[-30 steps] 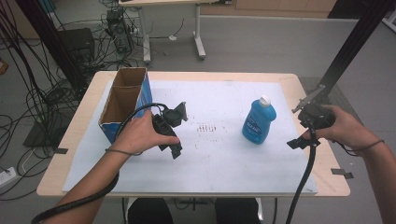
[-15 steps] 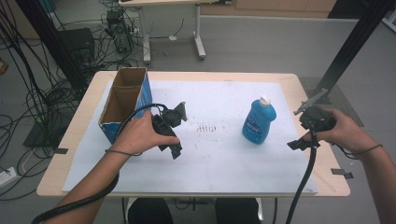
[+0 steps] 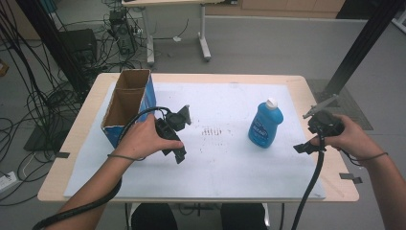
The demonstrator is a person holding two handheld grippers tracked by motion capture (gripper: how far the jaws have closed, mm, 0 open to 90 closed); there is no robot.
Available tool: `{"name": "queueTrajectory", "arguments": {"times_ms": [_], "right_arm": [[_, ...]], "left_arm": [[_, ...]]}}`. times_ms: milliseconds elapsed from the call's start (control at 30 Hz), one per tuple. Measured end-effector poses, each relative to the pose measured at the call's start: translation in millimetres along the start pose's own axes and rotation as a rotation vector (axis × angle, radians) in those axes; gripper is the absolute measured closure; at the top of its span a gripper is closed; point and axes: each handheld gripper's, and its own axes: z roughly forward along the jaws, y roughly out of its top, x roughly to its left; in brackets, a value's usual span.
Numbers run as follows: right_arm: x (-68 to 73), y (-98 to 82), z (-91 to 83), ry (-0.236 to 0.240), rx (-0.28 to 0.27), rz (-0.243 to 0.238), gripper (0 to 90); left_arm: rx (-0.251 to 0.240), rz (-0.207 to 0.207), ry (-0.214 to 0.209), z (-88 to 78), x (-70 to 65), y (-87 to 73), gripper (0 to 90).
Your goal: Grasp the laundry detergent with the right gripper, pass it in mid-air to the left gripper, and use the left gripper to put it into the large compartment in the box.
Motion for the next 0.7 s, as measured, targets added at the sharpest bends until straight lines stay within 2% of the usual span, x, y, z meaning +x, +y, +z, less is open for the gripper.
{"name": "queueTrajectory", "arguments": {"times_ms": [367,700], "right_arm": [[-4.4,-14.6,12.9,0.004,-0.037,0.022,6.2],[-5.1,-17.4,18.6,0.009,-0.056,0.021,6.2]], "left_arm": [[-0.005,0.004,-0.002,-0.9,0.7,0.0,8.5],[-0.013,0.000,-0.014,-1.5,4.5,0.2,8.4]]}}
